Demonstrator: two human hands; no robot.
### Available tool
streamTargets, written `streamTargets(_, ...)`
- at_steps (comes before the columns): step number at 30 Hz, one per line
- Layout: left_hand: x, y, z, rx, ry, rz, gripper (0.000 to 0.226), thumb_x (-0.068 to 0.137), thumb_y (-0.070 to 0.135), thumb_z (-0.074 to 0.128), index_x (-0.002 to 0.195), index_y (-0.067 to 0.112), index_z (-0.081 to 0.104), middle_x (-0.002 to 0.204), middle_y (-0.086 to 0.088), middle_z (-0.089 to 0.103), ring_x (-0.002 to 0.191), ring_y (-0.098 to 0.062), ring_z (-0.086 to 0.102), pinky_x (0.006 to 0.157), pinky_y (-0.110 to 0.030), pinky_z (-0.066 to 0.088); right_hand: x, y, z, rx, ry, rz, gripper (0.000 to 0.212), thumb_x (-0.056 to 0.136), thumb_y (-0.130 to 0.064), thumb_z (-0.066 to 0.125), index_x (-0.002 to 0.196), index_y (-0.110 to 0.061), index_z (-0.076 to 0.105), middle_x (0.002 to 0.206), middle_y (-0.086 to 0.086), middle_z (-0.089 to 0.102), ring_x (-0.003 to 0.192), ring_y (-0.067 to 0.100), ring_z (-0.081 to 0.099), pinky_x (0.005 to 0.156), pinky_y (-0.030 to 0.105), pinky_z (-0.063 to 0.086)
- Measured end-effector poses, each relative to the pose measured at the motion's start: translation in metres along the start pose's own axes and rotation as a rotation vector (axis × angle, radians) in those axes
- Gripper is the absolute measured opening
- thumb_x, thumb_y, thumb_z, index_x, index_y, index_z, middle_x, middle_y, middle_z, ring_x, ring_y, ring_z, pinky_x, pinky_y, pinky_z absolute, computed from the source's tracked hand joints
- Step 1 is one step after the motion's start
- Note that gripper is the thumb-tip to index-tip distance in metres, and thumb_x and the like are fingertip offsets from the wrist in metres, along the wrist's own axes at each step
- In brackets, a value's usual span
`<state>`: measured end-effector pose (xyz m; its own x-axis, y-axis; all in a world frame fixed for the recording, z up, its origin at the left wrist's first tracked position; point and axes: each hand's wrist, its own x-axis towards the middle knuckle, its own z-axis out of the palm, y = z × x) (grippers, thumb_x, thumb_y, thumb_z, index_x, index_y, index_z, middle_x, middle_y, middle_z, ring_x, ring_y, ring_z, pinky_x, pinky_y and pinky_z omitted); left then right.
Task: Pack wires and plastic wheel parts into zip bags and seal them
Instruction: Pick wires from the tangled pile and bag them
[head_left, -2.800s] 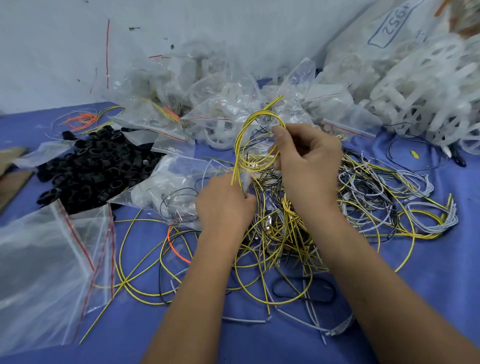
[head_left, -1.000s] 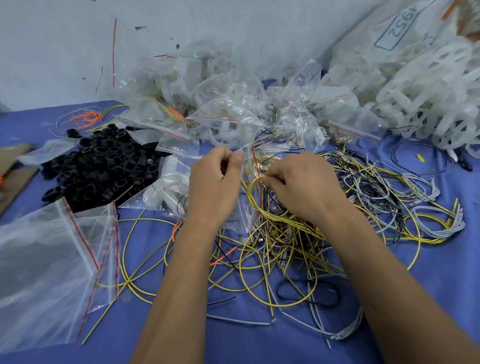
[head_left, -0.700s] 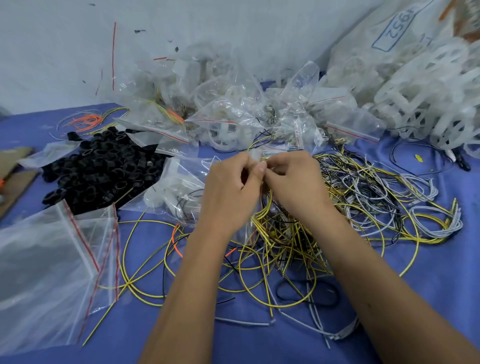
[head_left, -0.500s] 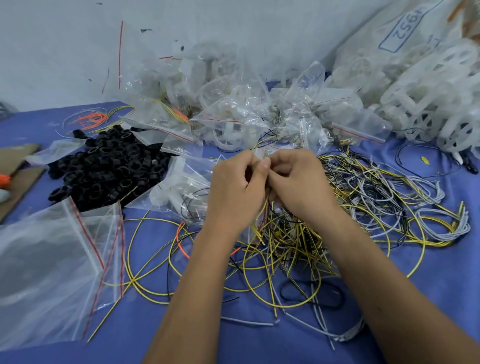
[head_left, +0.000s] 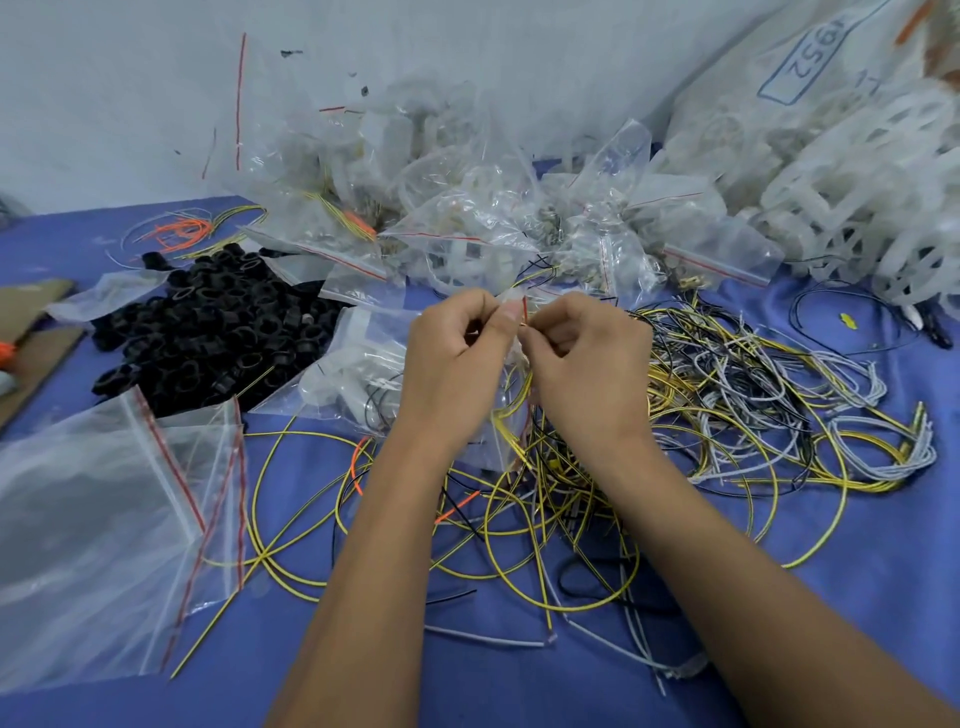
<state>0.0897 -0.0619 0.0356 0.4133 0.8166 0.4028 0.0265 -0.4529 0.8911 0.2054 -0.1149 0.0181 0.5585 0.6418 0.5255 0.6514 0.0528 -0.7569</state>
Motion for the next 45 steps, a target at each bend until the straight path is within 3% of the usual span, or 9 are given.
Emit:
streamTargets(5, 0.001, 0.000, 0.001, 0.010, 0.039, -0.013, 0.034, 0.093, 0.034, 0.058, 0.062, 0.022, 0.051, 0.052, 0.011, 0.046, 0.056, -0.012, 0.040, 0.058, -0.031, 0.035, 0.000, -0.003, 0.002, -0.005, -0.275, -0.176, 0.007, 0.084, -0.006, 0.064, 0.082, -0.011, 0.068, 0.064, 0.000, 0.068, 0.054, 0.015, 0.067, 0.056, 0.041, 0.055)
streamTargets(10, 0.002, -0.002, -0.002, 0.022, 0.107, -0.002, 0.035, 0.093, 0.034, 0.057, 0.065, 0.017, 0.049, 0.054, 0.011, 0.042, 0.057, -0.010, 0.038, 0.058, -0.032, 0.035, 0.003, 0.000, -0.003, 0.353, -0.591, 0.043, 0.015, 0.077, 0.011, 0.059, 0.082, -0.001, 0.066, 0.065, 0.002, 0.069, 0.053, 0.021, 0.070, 0.051, 0.031, 0.057)
streamTargets(13, 0.002, 0.001, -0.001, -0.012, 0.077, -0.012, 0.034, 0.093, 0.033, 0.058, 0.064, 0.016, 0.049, 0.054, 0.011, 0.042, 0.056, -0.011, 0.038, 0.058, -0.031, 0.035, 0.002, 0.000, 0.000, 0.356, -0.555, 0.133, 0.012, 0.080, 0.013, 0.064, 0.082, 0.001, 0.067, 0.067, 0.012, 0.072, 0.055, 0.029, 0.071, 0.054, 0.036, 0.059)
streamTargets(18, 0.001, 0.004, 0.002, -0.101, -0.024, -0.036, 0.035, 0.093, 0.033, 0.059, 0.061, 0.022, 0.049, 0.050, 0.011, 0.044, 0.048, -0.008, 0.038, 0.050, -0.025, 0.031, -0.001, -0.004, 0.004, 0.173, -0.212, 0.065, 0.008, 0.078, -0.003, 0.070, 0.073, -0.009, 0.073, 0.057, 0.001, 0.069, 0.051, 0.010, 0.067, 0.047, 0.020, 0.048)
streamTargets(24, 0.001, 0.010, 0.010, -0.051, 0.088, 0.039, 0.034, 0.093, 0.030, 0.061, 0.063, 0.018, 0.051, 0.053, 0.012, 0.044, 0.054, -0.007, 0.039, 0.055, -0.028, 0.035, -0.004, -0.010, 0.004, 0.181, -0.457, -0.035, 0.015, 0.070, -0.012, 0.053, 0.059, -0.006, 0.061, 0.059, 0.014, 0.064, 0.061, 0.036, 0.062, 0.054, 0.039, 0.048)
streamTargets(29, -0.002, 0.008, 0.020, -0.021, 0.206, 0.052, 0.034, 0.093, 0.028, 0.063, 0.063, 0.022, 0.049, 0.055, 0.011, 0.043, 0.056, -0.006, 0.039, 0.056, -0.025, 0.033, -0.002, -0.003, 0.001, 0.151, -0.706, -0.049, 0.008, 0.081, 0.002, 0.056, 0.075, 0.003, 0.061, 0.066, 0.020, 0.062, 0.059, 0.024, 0.053, 0.055, 0.042, 0.048)
streamTargets(32, -0.006, 0.006, 0.028, 0.117, 0.286, 0.128, 0.034, 0.094, 0.030, 0.065, 0.066, 0.016, 0.052, 0.057, 0.007, 0.049, 0.058, -0.009, 0.046, 0.058, -0.028, 0.039, -0.006, -0.004, -0.006, 0.367, -0.816, 0.062, 0.029, 0.083, 0.019, 0.045, 0.092, -0.005, 0.059, 0.064, -0.001, 0.062, 0.057, 0.004, 0.052, 0.049, 0.024, 0.042)
streamTargets(36, -0.013, -0.002, 0.039, 0.212, 0.342, 0.194, 0.031, 0.098, 0.029, 0.063, 0.073, 0.012, 0.056, 0.065, 0.005, 0.056, 0.064, -0.018, 0.052, 0.062, -0.037, 0.041, -0.003, -0.002, -0.007, 0.562, -0.688, 0.188, 0.025, 0.096, 0.012, 0.044, 0.100, -0.002, 0.063, 0.082, 0.026, 0.065, 0.072, 0.031, 0.059, 0.060, 0.046, 0.050)
streamTargets(45, -0.013, -0.026, 0.048, 0.307, 0.168, 0.046, 0.031, 0.101, 0.029, 0.059, 0.074, 0.015, 0.056, 0.065, 0.006, 0.057, 0.064, -0.019, 0.052, 0.063, -0.039, 0.038, 0.010, 0.007, -0.006, 0.638, -0.311, 0.426, 0.048, 0.087, 0.009, 0.038, 0.069, -0.012, 0.077, 0.069, 0.004, 0.073, 0.065, 0.013, 0.070, 0.058, 0.023, 0.054)
